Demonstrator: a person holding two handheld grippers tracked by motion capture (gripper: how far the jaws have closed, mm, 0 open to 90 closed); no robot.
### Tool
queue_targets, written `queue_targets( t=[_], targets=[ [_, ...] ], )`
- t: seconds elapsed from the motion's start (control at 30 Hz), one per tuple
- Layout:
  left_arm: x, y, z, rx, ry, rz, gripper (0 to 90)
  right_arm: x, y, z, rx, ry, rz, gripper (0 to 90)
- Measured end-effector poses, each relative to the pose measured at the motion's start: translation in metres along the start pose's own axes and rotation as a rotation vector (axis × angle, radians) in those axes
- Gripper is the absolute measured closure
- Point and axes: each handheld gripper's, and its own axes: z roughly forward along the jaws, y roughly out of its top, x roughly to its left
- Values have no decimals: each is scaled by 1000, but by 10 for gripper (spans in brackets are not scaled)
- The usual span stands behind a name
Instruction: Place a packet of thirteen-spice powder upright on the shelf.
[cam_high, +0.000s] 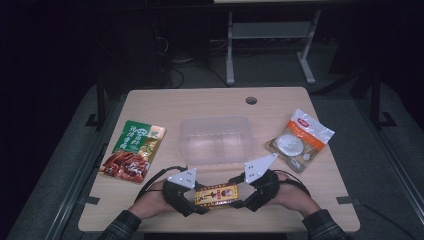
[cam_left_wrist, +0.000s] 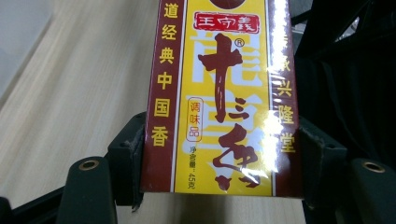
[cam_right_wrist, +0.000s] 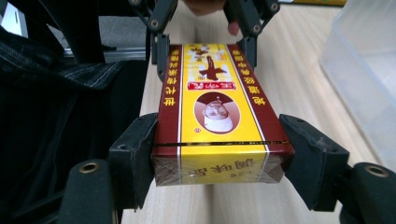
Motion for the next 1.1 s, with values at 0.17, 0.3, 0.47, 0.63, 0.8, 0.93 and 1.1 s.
queue_targets(
  t=[0.17,0.3,0.47,0.63,0.8,0.93,1.1],
  targets=[
    [1,1,0,-10,-3,0,314,-3,8,-5,-37,3,10,305],
    [2,1,2,-13,-3,-1,316,-6,14,-6,-54,4,1,303],
    [3,1,4,-38,0,-22,316,-9,20,-9,-85,3,13,300],
    [5,1,2,-69,7,-22,318,-12,26,-11,-126,-7,20,293],
    [6,2,-1,-101,21,-32,318,-14,27,-13,-181,-29,51,223],
    [5,2,-4,-113,28,-35,318,-15,25,-17,-194,-53,80,158],
    [6,0,-9,-122,37,-32,318,-17,18,-22,-216,-35,107,175]
  ],
)
